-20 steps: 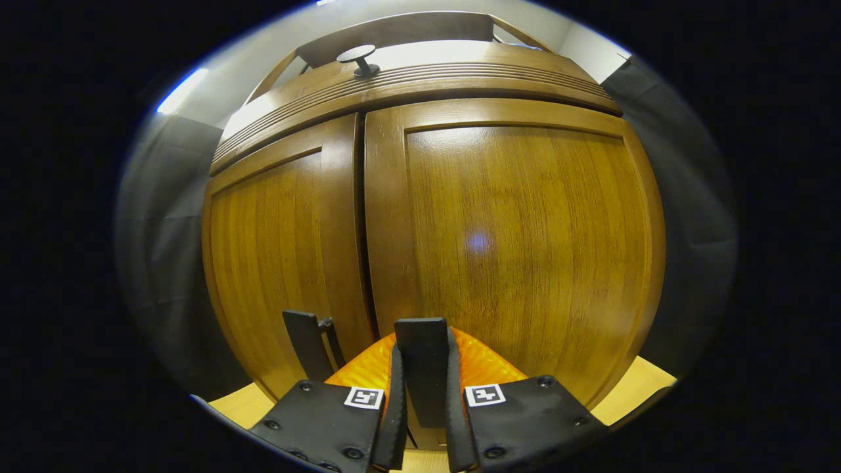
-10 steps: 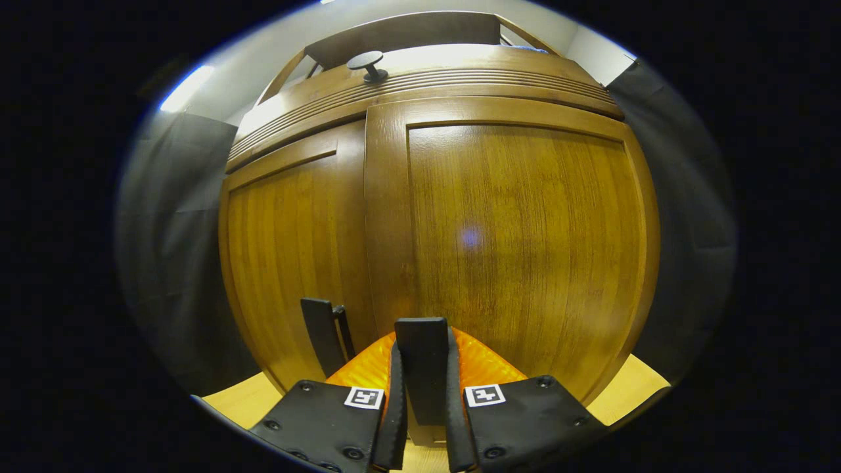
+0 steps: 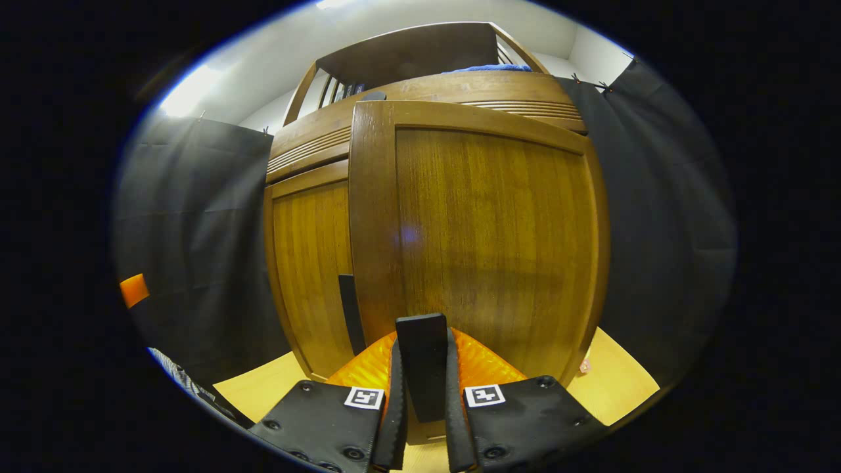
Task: Open the right door of the double-door shoe cabinet with the right hand, and open the left door with the left hand.
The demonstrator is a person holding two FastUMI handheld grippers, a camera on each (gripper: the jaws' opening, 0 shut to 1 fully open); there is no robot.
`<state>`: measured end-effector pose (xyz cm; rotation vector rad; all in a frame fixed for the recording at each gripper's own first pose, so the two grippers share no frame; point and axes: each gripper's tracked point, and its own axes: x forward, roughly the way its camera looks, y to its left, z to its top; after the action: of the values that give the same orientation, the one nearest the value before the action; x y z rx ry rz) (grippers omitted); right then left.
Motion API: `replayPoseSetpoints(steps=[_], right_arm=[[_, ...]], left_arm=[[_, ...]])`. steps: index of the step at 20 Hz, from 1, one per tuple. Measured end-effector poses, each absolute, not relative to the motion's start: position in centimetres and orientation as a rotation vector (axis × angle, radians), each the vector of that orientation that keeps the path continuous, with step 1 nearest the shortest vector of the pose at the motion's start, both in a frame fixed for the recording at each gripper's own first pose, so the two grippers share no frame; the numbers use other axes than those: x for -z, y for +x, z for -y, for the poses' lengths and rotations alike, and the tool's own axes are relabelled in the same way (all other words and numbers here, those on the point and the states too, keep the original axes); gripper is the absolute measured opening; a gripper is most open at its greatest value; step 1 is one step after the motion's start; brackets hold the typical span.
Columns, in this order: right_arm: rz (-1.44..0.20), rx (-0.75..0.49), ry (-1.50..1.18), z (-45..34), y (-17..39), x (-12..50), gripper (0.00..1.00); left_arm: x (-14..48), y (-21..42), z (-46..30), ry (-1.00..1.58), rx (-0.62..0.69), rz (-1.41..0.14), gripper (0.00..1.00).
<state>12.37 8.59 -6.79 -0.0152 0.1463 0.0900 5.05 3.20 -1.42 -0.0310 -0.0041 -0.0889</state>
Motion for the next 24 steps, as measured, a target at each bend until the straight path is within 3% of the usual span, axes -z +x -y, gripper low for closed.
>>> replayPoseSetpoints(steps=[2,3,5,8,9,11,13,14,16,19,20,21,22,24], right_arm=[[-0.138,-0.095,-0.013,-7.6,10.6,6.4,0.32],[-0.131,-0.1,-0.011,-7.1,9.8,6.2,0.36],[-0.127,-0.104,-0.008,-6.0,8.3,5.9,0.36],[-0.126,-0.09,-0.04,-4.3,6.5,5.8,0.27],[-0.127,-0.078,-0.045,-3.4,5.6,5.8,0.31],[-0.129,-0.053,-0.04,-1.7,3.7,5.8,0.31],[-0.124,-0.028,-0.031,-0.3,2.3,5.5,0.36],[-0.121,-0.015,-0.029,0.5,1.7,5.4,0.31],[-0.113,0.014,-0.022,2.0,0.8,5.2,0.35],[-0.108,0.071,-0.023,4.3,0.3,4.9,0.26],[-0.103,0.088,-0.032,5.1,0.1,4.8,0.35],[-0.097,0.099,-0.039,5.7,-0.2,4.7,0.29],[-0.093,0.112,-0.041,6.6,-0.2,4.6,0.36],[-0.092,0.135,-0.036,8.2,-0.4,4.4,0.12]], left_arm=[[1.6,5.0,-2.4,-0.031,0.111,0.001,0.91],[1.6,5.2,-2.1,-0.032,0.121,0.001,0.91],[1.8,5.4,-1.2,-0.033,0.14,-0.003,0.98],[1.9,5.6,0.3,-0.035,0.174,-0.002,0.94],[2.0,5.6,0.8,-0.033,0.183,-0.002,0.94],[2.2,5.5,1.5,-0.033,0.194,0.001,0.98],[2.3,5.7,2.2,-0.044,0.205,-0.004,0.94],[2.3,5.8,2.4,-0.05,0.209,-0.006,0.98],[2.3,5.7,3.0,-0.053,0.215,-0.008,0.94],[2.0,5.8,3.8,-0.049,0.226,-0.002,0.98],[1.9,5.7,4.1,-0.048,0.229,0.001,0.91],[1.9,5.7,4.3,-0.049,0.233,0.003,0.98],[2.0,5.5,4.5,-0.051,0.236,0.004,0.98],[2.1,5.5,5.0,-0.059,0.243,-0.003,0.94]])
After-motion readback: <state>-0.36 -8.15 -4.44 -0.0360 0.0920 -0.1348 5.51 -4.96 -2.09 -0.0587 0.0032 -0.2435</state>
